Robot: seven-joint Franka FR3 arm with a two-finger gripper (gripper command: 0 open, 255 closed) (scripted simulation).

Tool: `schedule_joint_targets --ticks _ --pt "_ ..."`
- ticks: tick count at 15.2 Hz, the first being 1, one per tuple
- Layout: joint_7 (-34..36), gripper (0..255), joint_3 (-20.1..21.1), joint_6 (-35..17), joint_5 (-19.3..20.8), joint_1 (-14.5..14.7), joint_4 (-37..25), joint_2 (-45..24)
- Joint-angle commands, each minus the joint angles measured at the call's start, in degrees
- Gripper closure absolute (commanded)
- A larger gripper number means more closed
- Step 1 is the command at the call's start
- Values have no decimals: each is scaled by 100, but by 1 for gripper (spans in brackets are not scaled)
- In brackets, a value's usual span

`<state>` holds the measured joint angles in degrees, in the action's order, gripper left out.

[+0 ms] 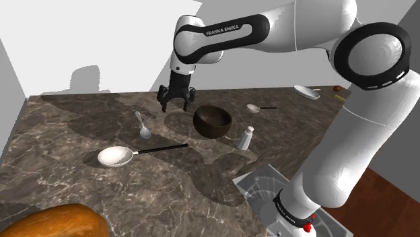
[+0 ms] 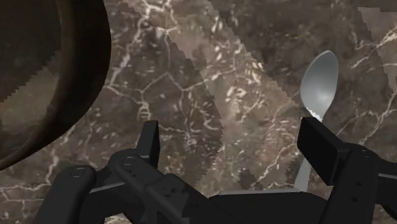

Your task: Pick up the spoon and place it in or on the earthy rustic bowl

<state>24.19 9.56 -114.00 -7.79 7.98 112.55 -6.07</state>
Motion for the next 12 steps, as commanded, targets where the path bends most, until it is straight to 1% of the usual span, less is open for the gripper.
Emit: schedule_joint_targets --ticks 1,5,9,10,12 --pt "130 0 54 -65 0 74 -403 -434" --pt "348 0 119 -58 30 224 -1326 -1284" --pt "557 0 155 73 81 401 -2433 -2186" --pt "577 0 156 94 86 422 -2557 -2281" --pt "576 0 157 -39 87 438 -2468 -2324"
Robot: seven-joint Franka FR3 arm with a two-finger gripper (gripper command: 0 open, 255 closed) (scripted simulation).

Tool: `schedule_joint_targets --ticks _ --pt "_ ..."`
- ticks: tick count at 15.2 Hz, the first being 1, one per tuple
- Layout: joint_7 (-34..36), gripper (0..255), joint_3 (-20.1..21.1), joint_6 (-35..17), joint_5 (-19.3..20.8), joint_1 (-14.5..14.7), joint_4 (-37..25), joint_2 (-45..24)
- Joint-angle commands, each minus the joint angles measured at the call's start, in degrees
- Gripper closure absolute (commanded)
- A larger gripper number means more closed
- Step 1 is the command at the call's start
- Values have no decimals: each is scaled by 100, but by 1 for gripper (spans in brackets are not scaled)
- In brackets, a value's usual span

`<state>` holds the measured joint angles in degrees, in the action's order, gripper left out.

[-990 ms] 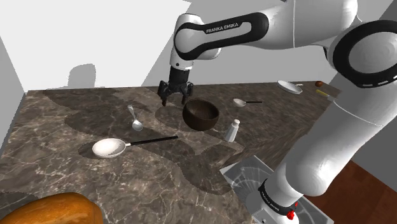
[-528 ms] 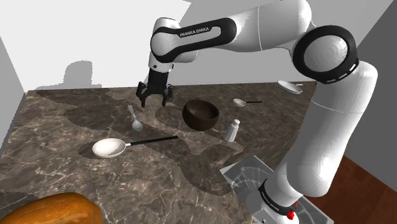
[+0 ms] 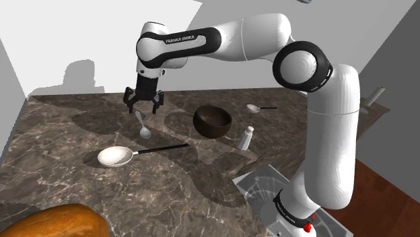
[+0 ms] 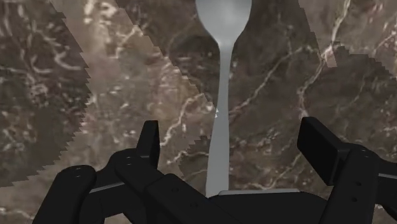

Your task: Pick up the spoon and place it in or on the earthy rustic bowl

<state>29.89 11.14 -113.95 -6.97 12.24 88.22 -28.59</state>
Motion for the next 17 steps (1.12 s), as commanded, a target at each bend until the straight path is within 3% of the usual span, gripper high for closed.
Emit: schedule_joint_targets --ticks 1,5,13,14,17 --pt "5 0 0 -110 5 20 8 -95" --pt "6 0 3 -405 10 58 181 -213" --pt "6 0 3 -405 10 58 181 -213" --pt "6 255 3 -405 10 58 181 -213" --pt "7 255 4 -404 10 58 182 -211"
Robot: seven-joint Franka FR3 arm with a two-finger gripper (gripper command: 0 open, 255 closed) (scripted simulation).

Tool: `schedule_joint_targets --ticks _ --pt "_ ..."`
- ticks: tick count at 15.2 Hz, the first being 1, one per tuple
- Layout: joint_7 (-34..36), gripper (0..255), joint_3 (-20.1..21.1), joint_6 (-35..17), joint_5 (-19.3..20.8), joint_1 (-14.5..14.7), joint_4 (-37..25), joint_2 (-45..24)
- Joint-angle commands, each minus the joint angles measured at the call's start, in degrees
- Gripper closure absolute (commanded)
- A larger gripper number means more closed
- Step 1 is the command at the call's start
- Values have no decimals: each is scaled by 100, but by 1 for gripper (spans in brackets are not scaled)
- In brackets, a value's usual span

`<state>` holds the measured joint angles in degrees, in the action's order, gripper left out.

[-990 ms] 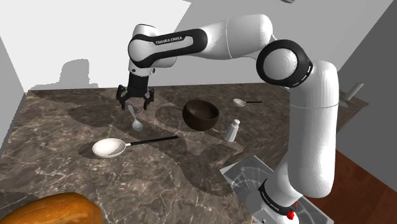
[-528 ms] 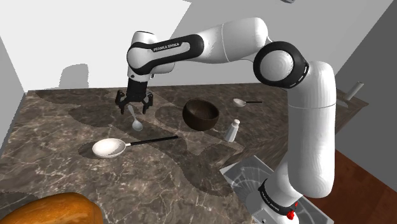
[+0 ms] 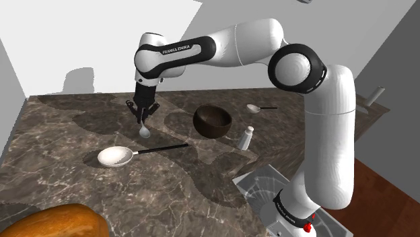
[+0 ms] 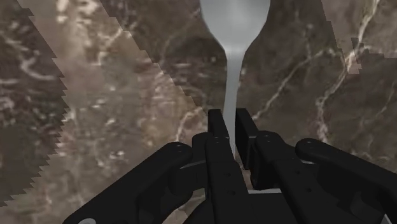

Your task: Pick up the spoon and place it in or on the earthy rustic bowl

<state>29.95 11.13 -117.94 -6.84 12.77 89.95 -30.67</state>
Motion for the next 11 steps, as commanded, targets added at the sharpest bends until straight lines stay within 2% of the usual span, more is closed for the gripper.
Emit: schedule_joint_targets --ticks 1,6,11 --pt "-1 255 4 2 -2 3 -3 -8" --pt "0 255 4 -7 -2 5 8 -5" --pt "44 255 14 300 -8 -4 -152 146"
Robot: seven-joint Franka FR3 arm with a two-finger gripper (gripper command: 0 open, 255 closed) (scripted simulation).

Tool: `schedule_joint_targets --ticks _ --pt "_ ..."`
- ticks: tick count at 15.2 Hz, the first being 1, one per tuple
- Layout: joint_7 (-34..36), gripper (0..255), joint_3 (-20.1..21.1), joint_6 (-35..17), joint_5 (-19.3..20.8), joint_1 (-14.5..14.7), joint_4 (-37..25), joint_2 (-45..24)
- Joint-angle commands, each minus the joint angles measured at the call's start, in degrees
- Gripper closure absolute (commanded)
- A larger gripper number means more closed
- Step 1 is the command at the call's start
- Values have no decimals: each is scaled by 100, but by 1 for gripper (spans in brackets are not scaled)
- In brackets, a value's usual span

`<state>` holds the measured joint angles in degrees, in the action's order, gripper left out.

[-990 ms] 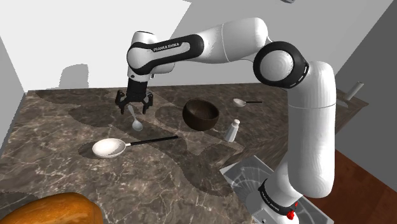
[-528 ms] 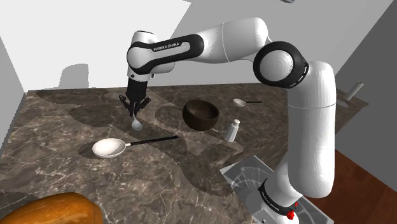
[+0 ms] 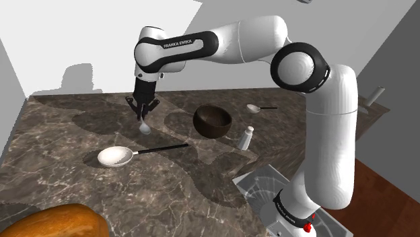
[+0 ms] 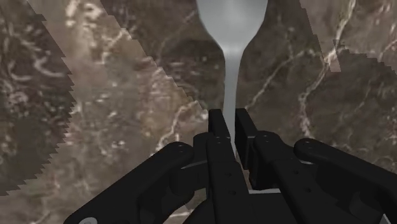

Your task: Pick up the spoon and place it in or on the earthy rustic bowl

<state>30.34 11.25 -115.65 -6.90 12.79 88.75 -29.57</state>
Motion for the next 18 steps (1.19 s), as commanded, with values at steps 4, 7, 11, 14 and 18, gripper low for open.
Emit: schedule_joint_targets --ticks 4,7,11,14,18 --pt "41 255 8 325 -5 -11 -188 138" --pt "70 255 13 520 -6 -13 -321 203" --pt "110 255 18 789 -6 -15 -523 274" --pt "141 255 22 996 -4 -15 -693 314" --pt "185 255 26 1281 0 -13 -944 351"
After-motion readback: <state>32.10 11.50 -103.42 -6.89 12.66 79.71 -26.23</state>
